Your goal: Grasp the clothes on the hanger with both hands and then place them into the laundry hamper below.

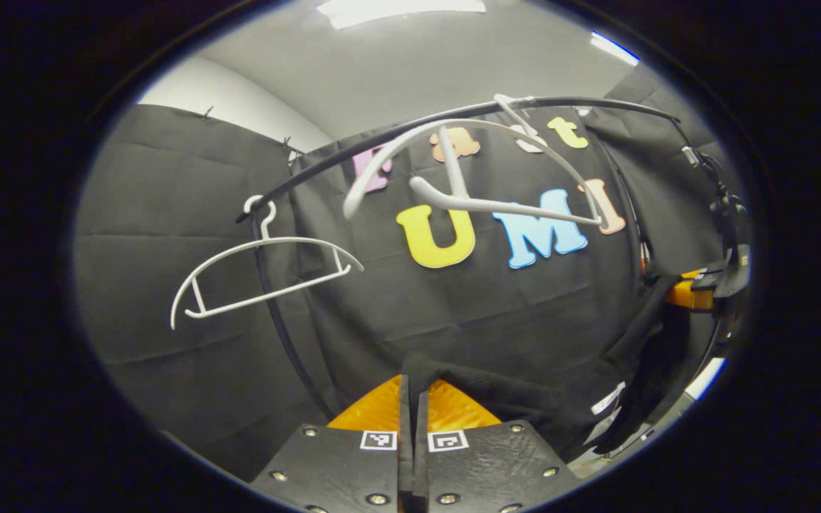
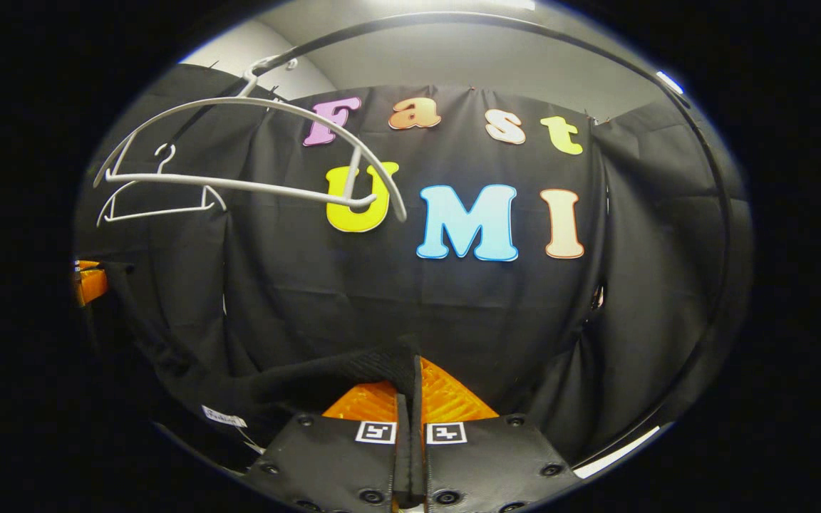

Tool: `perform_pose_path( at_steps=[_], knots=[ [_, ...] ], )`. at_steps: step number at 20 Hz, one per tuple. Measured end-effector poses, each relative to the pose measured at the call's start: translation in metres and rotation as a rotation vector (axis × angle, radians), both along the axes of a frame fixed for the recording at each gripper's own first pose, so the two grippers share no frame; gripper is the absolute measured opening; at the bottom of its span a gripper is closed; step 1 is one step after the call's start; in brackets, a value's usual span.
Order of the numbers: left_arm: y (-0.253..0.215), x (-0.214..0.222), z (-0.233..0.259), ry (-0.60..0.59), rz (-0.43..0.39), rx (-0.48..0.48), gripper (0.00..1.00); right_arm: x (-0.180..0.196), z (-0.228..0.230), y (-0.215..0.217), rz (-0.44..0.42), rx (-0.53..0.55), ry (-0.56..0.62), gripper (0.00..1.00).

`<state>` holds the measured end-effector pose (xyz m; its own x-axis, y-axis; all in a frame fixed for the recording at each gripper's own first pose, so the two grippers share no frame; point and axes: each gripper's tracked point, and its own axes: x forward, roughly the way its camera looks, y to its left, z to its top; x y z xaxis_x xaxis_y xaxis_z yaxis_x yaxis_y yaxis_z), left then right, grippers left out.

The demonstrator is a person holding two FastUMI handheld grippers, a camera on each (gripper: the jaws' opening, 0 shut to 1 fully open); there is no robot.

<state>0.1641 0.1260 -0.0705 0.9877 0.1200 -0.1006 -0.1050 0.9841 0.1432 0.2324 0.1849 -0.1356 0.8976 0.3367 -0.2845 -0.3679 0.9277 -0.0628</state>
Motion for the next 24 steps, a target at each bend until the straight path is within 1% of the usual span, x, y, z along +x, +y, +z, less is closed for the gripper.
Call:
perform_pose_path(
  at_steps=[1, 3, 7, 8, 12, 14, 17, 20, 24],
  knots=[
    [-0.005, 0.001, -0.003, 0.001, -0.018, -0.009, 0.02, -0.009, 0.000, 0.004, 0.008, -0.003, 0.002, 0.00],
    [-0.024, -0.001, -0.009, 0.007, -0.053, -0.028, 0.02, -0.027, -0.002, 0.013, 0.027, -0.002, 0.013, 0.01],
    [-0.045, -0.010, -0.019, 0.014, -0.113, -0.059, 0.02, -0.062, -0.005, 0.033, 0.057, 0.007, 0.031, 0.01],
    [-0.049, -0.014, -0.020, 0.013, -0.126, -0.067, 0.01, -0.071, -0.008, 0.037, 0.064, 0.013, 0.037, 0.02],
    [-0.077, -0.019, -0.031, 0.020, -0.169, -0.102, 0.01, -0.094, -0.018, 0.051, 0.087, 0.036, 0.067, 0.02],
    [-0.086, -0.019, -0.039, 0.027, -0.185, -0.109, 0.02, -0.103, -0.028, 0.053, 0.091, 0.043, 0.083, 0.02],
    [-0.098, -0.037, -0.067, 0.059, -0.198, -0.124, 0.02, -0.131, -0.054, 0.055, 0.087, 0.053, 0.129, 0.02],
    [-0.106, -0.052, -0.109, 0.120, -0.198, -0.129, 0.01, -0.160, -0.088, 0.052, 0.082, 0.040, 0.188, 0.02],
    [-0.109, -0.058, -0.168, 0.212, -0.174, -0.148, 0.01, -0.178, -0.142, 0.045, 0.062, 0.006, 0.264, 0.01]
  ],
)
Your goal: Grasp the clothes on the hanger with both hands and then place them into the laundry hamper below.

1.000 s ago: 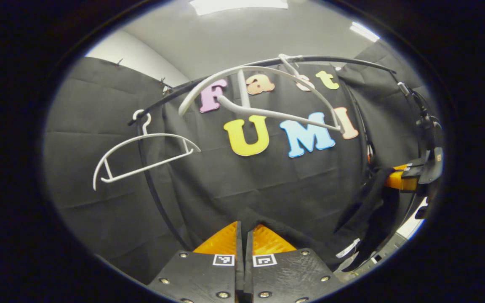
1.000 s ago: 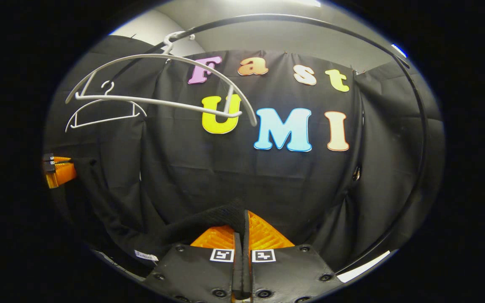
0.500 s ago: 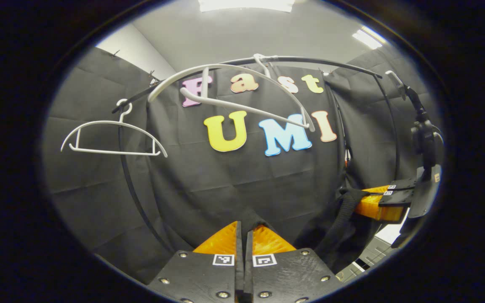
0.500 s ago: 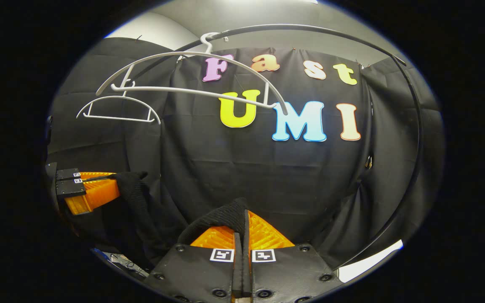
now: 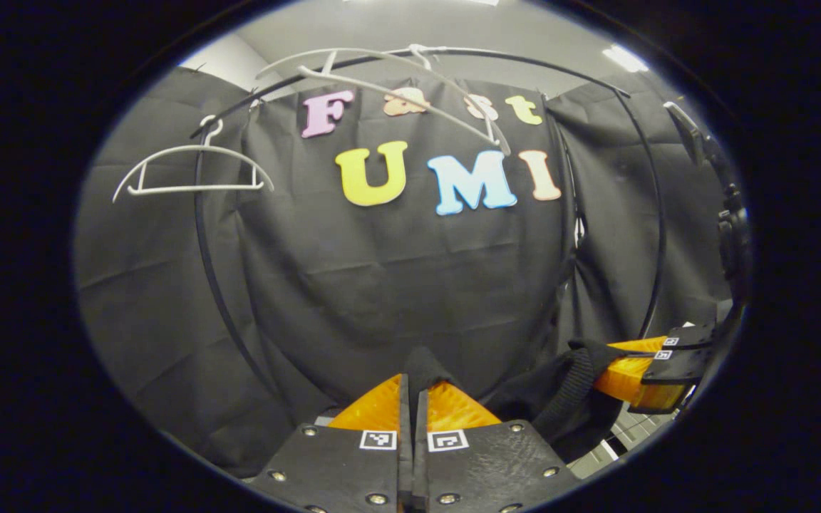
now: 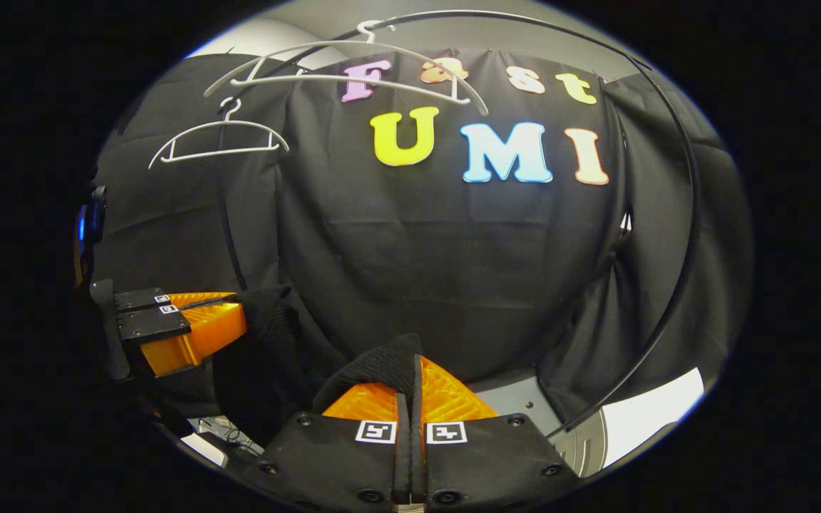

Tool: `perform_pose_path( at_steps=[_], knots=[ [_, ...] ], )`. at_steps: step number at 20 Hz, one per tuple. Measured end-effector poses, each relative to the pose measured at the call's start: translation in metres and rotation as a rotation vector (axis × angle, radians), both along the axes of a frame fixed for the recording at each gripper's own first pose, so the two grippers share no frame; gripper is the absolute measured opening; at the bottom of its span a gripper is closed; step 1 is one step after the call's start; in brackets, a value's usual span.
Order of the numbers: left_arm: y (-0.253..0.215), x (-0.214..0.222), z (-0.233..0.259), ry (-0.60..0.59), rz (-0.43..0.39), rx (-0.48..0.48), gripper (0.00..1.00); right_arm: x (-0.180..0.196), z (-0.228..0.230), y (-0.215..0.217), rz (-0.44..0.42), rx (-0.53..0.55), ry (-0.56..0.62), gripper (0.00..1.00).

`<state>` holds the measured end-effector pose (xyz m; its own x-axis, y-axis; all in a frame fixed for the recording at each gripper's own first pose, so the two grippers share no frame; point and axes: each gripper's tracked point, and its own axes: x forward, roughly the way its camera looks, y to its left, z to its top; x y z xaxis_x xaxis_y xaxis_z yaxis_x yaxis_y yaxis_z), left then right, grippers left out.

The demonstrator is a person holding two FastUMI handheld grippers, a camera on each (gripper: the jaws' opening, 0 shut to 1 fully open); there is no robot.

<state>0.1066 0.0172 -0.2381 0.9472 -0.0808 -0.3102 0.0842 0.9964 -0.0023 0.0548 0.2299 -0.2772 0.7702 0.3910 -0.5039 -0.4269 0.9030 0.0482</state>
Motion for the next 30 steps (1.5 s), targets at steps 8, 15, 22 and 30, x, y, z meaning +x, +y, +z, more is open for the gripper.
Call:
perform_pose_path(
  at_steps=[8, 15, 22, 30],
  knots=[
    [-0.004, -0.026, -0.106, 0.237, -0.003, 0.035, 0.01, -0.032, -0.111, -0.024, -0.071, -0.088, 0.223, 0.03],
    [0.013, -0.051, -0.184, 0.438, 0.042, 0.030, 0.01, -0.055, -0.157, -0.042, -0.099, -0.149, 0.350, 0.06],
    [-0.002, -0.075, -0.204, 0.523, -0.056, -0.006, 0.39, -0.065, -0.160, -0.051, -0.132, -0.147, 0.394, 0.33],
    [0.030, -0.077, -0.149, 0.402, -0.037, 0.090, 0.94, -0.058, -0.092, -0.059, -0.145, -0.127, 0.251, 1.00]
  ],
)
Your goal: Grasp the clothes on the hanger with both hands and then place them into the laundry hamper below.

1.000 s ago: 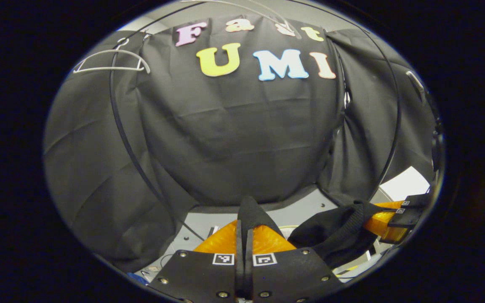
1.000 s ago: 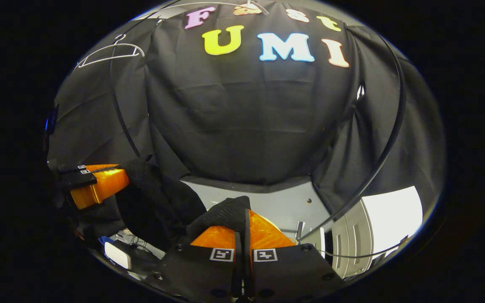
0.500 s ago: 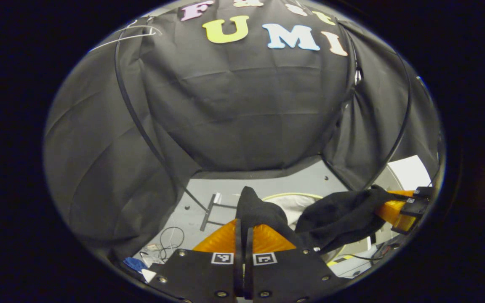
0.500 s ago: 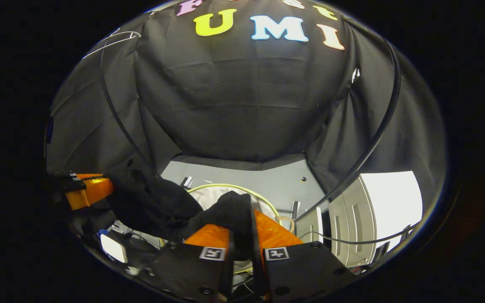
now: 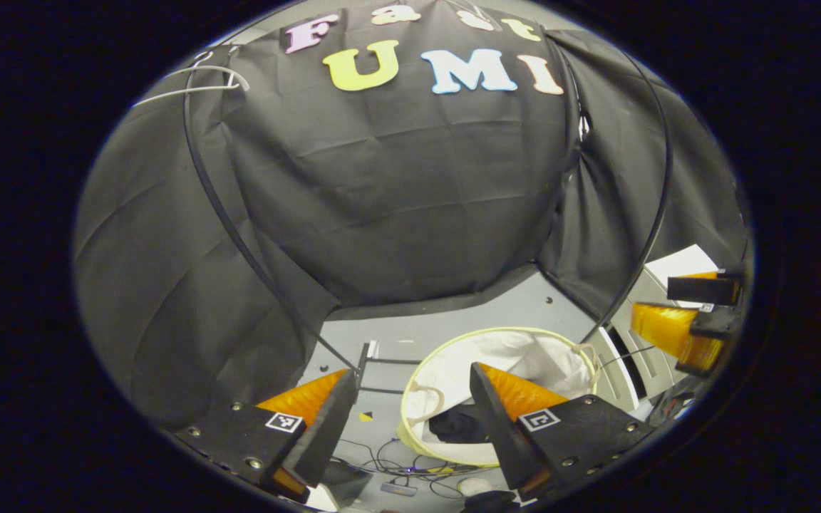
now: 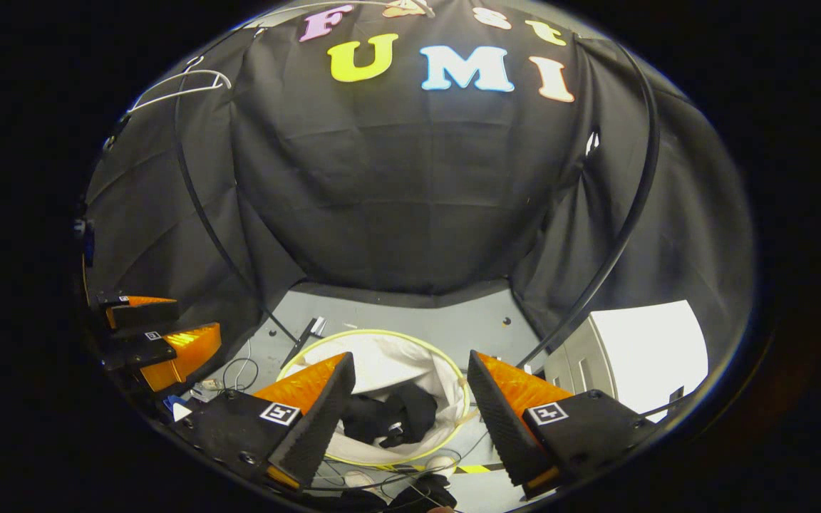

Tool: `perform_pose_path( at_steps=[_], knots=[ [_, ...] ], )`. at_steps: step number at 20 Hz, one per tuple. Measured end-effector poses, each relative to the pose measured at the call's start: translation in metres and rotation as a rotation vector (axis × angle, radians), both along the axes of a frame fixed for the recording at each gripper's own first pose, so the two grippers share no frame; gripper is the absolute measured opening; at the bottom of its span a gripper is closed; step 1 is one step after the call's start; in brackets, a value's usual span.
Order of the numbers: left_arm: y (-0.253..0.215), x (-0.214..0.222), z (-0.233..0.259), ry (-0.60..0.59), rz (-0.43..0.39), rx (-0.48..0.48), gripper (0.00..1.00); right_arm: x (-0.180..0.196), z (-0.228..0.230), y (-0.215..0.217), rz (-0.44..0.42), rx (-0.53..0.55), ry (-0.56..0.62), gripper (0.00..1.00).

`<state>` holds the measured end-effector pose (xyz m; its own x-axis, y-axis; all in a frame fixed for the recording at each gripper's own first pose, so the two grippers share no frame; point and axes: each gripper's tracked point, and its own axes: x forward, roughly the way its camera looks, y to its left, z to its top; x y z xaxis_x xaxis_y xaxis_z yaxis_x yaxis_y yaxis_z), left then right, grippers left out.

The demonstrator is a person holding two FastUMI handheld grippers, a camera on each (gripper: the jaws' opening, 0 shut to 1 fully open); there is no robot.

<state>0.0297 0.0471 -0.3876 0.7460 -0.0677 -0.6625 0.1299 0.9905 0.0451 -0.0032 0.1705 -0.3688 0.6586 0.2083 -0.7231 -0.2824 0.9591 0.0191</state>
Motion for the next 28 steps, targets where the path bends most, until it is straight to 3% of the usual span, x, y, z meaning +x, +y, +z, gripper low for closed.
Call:
perform_pose_path(
  at_steps=[8, 11, 14, 18, 23, 28],
  knots=[
    [-0.001, -0.011, 0.146, -0.247, 0.049, -0.012, 0.94, 0.023, 0.128, -0.067, -0.058, 0.056, -0.267, 0.96],
    [-0.010, -0.019, 0.220, -0.366, 0.055, -0.009, 0.94, 0.019, 0.178, -0.096, -0.070, 0.086, -0.353, 0.96],
    [-0.028, -0.031, 0.271, -0.441, 0.056, -0.012, 0.94, 0.007, 0.227, -0.123, -0.063, 0.097, -0.442, 1.00],
    [-0.047, -0.055, 0.337, -0.560, 0.046, -0.040, 0.94, -0.018, 0.286, -0.158, -0.052, 0.087, -0.557, 0.96],
    [-0.059, -0.082, 0.403, -0.653, 0.066, -0.059, 0.93, -0.047, 0.324, -0.181, -0.050, 0.111, -0.631, 0.96],
    [-0.057, -0.111, 0.423, -0.709, 0.083, -0.042, 0.93, -0.068, 0.341, -0.199, -0.071, 0.130, -0.685, 0.96]
  ],
)
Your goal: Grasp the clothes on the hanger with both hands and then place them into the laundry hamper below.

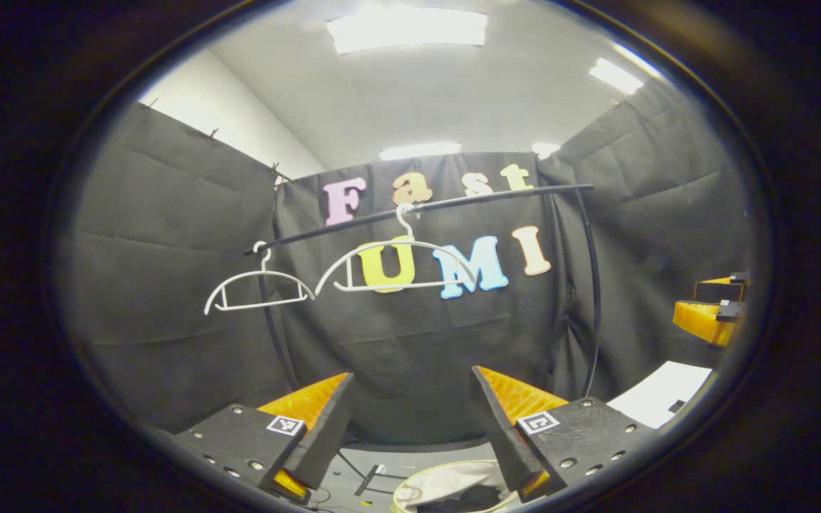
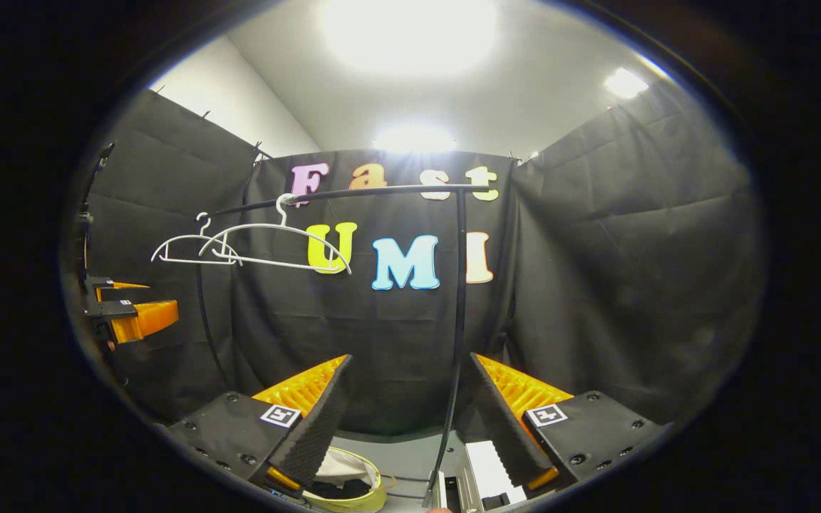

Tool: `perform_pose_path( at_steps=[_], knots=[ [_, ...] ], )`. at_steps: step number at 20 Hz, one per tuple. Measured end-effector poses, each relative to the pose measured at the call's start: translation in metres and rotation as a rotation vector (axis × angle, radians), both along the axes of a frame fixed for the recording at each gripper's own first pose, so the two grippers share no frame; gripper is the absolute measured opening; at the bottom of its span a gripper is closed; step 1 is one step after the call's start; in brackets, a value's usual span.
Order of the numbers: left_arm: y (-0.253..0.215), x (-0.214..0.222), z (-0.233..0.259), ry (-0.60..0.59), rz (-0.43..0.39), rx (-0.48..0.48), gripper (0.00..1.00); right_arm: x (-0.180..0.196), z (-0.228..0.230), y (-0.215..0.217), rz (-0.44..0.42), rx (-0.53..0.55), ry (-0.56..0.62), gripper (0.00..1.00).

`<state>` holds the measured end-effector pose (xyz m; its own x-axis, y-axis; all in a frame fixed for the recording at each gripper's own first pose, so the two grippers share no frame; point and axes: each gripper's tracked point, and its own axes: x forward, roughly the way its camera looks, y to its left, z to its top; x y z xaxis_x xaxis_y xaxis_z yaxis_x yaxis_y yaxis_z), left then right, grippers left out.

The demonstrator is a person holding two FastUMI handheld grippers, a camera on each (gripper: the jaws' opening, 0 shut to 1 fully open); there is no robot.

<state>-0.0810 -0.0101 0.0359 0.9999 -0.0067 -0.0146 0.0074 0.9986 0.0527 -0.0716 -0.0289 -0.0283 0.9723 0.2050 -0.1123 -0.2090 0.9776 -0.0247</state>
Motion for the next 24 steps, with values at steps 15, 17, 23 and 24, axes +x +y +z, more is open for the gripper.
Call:
perform_pose_path(
  at_steps=[15, 17, 23, 24],
  knots=[
    [0.006, -0.033, 0.006, -0.022, 0.015, -0.011, 0.93, -0.020, 0.004, -0.009, -0.025, 0.002, -0.029, 0.99],
    [0.006, -0.039, 0.007, -0.027, 0.016, -0.012, 0.93, -0.022, 0.004, -0.009, -0.027, 0.003, -0.026, 0.96],
    [0.012, -0.049, 0.009, -0.035, 0.037, -0.024, 0.93, -0.024, 0.008, -0.006, -0.027, -0.004, -0.041, 0.99],
    [0.013, -0.047, 0.007, -0.033, 0.038, -0.028, 0.93, -0.025, 0.008, -0.005, -0.028, -0.002, -0.043, 0.96]
  ],
)
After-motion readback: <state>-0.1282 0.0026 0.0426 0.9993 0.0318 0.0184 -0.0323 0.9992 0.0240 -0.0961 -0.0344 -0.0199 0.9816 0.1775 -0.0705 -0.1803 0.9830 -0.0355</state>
